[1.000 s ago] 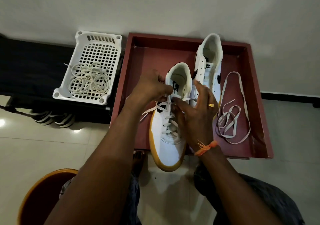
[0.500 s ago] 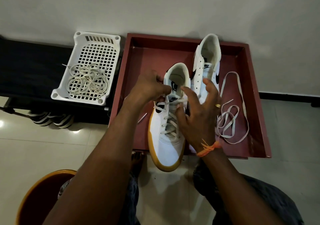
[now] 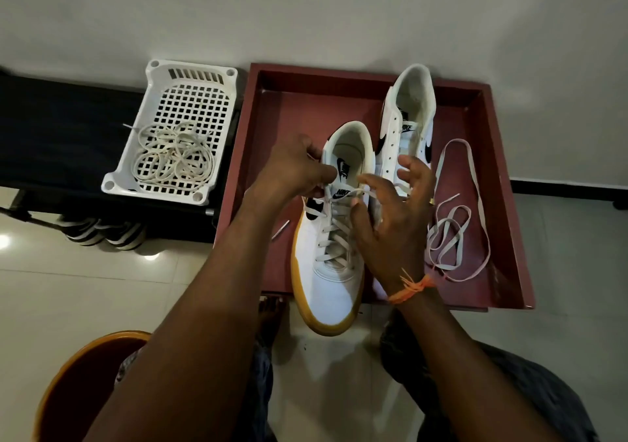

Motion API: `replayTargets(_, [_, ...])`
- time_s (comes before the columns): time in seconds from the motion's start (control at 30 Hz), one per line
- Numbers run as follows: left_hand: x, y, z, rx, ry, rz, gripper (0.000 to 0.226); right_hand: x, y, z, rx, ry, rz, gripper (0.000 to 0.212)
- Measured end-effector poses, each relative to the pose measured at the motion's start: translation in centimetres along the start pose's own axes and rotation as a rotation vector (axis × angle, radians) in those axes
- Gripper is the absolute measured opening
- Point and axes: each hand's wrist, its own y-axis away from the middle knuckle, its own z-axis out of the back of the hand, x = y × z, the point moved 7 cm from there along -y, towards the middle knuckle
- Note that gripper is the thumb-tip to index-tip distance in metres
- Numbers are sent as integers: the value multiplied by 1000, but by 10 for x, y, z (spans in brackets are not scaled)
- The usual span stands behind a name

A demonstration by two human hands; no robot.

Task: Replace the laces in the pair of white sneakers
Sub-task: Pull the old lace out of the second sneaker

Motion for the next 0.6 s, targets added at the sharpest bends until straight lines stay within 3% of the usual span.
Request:
replayTargets(0.07, [1, -1, 0, 0, 4, -1, 29, 4, 7, -15, 117, 104, 76, 34])
replayTargets(0.2, [0, 0, -1, 5, -9, -10, 28, 4, 13, -22, 122, 42, 104, 14])
replayTargets(0.37, [0, 1, 2, -6, 2, -18, 26, -13, 7, -10, -8, -404, -260, 16])
replayTargets(0.5, [0, 2, 2, -6, -7, -21, 25, -40, 7, -6, -109, -816, -749, 22])
replayTargets(0.6, [-3, 3, 0, 3, -41, -22, 23, -57, 0, 0, 5, -597, -765, 27])
